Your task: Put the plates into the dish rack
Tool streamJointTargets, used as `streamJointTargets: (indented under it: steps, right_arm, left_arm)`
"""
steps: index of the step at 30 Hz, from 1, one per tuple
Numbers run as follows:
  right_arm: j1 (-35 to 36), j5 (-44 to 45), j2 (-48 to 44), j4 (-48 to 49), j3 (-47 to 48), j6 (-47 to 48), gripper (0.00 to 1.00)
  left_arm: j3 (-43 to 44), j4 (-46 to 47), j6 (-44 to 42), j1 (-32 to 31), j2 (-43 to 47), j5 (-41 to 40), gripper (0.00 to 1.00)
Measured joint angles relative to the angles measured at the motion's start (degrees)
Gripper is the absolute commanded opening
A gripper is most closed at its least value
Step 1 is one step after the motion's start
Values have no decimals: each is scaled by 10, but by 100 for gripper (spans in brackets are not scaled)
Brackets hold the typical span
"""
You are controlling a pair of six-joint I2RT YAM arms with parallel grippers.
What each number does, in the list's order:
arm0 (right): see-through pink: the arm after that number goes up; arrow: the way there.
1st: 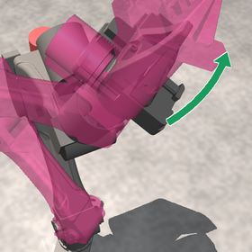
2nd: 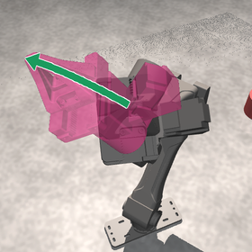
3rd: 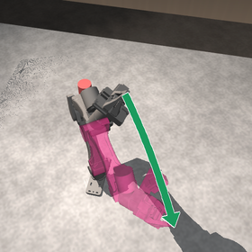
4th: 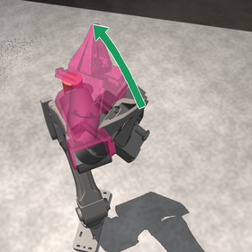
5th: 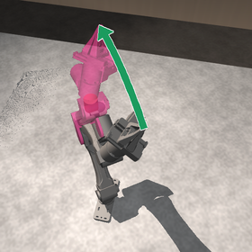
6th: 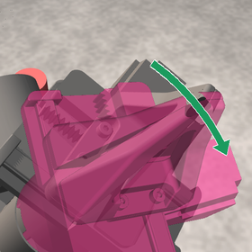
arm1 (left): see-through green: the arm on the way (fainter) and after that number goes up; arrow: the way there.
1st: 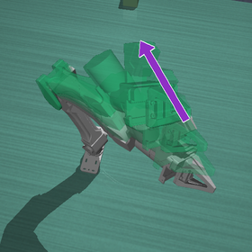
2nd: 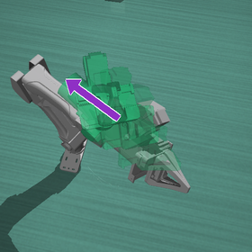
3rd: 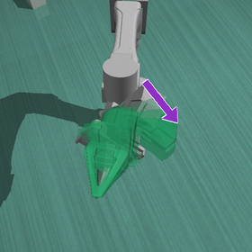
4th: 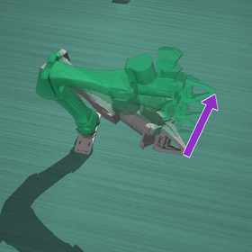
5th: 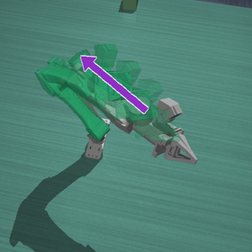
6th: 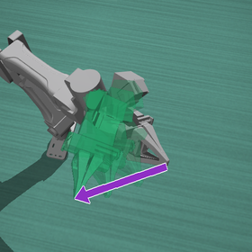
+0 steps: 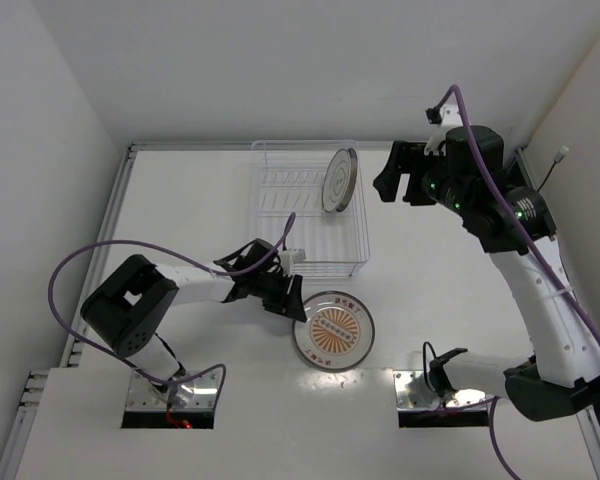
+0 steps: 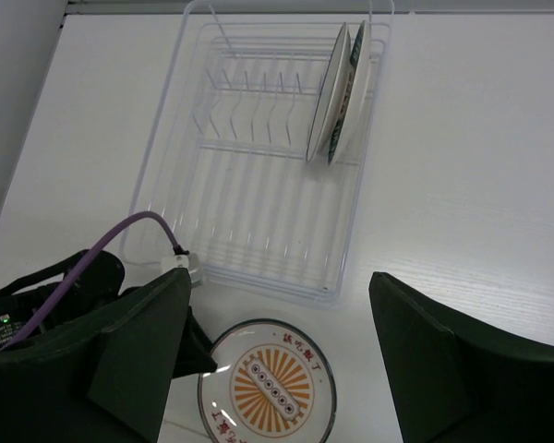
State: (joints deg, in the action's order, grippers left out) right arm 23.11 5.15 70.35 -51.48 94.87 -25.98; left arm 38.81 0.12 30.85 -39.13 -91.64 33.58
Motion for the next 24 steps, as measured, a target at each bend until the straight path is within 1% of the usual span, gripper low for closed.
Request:
streamJointTargets:
  steps: [1,3,4,7,10,15,16,17,18,19,20,21,23,24]
  right_arm:
    - [-1,2,-1,-1,2,0,75]
    - [-2,4,-2,-3,6,1,75]
    - [-2,6,-3,-5,9,1,75]
    - [-5,8,-5,-7,11,3,75]
    - [-7,9,-8,-12,11,3,75]
    - [-9,11,-10,-12,10,3,75]
    - [-10,10,-11,-12,10,3,74]
    - [-11,10,-12,-11,10,3,74]
    - [-12,10,-13,-10,10,3,74]
    - [-12,9,-14,-10,9,3,74]
    - [-13,8,-14,-10,9,3,74]
    - [-13,8,-14,-9,9,3,74]
    - [-15,6,-15,-9,9,3,74]
    - [-16,6,-14,-9,9,3,74]
  left_arm:
    - [0,0,-4,-1,-1,-2,25]
    - [0,-1,-7,-2,-1,-4,17]
    - [1,-2,-6,-3,-1,-5,10]
    - [3,-10,-4,-8,2,-11,0]
    - [5,-42,-1,-22,23,-17,0]
    - [23,-132,0,-66,86,-22,1]
    - [30,-142,0,-70,90,-24,8]
    - [37,-150,-1,-70,90,-28,23]
    - [42,-155,-4,-70,89,-33,32]
    - [46,-159,-3,-70,85,-37,51]
    - [48,-162,-3,-70,79,-42,61]
    - [48,-163,2,-70,71,-43,69]
    - [48,-162,13,-70,53,-43,82]
    - [48,-161,19,-70,43,-44,83]
